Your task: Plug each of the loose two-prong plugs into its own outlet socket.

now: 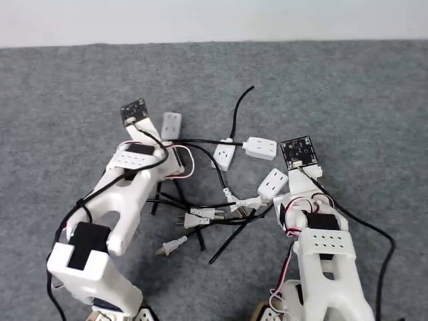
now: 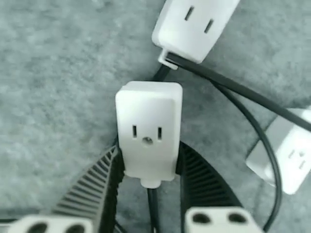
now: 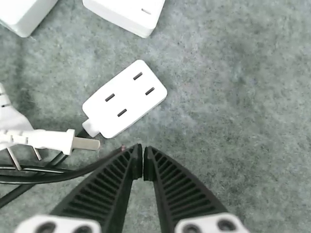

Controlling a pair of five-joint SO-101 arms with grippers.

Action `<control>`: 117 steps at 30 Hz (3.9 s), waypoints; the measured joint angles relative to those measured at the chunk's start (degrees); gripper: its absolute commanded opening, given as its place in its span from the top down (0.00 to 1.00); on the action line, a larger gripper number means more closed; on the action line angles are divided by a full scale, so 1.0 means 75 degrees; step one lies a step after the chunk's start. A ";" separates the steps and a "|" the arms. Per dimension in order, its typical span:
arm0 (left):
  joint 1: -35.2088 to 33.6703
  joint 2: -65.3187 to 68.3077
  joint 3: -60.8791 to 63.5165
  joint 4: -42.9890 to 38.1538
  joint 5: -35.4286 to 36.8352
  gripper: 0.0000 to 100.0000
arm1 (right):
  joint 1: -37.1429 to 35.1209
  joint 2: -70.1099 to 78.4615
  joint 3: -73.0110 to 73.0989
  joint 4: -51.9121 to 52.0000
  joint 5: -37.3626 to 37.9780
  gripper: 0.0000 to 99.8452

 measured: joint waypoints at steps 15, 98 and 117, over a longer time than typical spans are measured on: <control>0.1078 -0.1594 0.1852 -0.0105 -0.0715 0.89 | 0.0000 0.0000 0.0000 0.0000 0.0000 0.99; 0.1114 -0.1055 0.1043 0.0703 -0.0985 0.99 | -0.0012 0.0000 0.0000 0.0000 0.0000 0.99; 0.1500 0.1137 -0.1559 0.0117 -0.1723 0.83 | -0.0012 0.0000 0.0000 0.0000 0.0000 0.99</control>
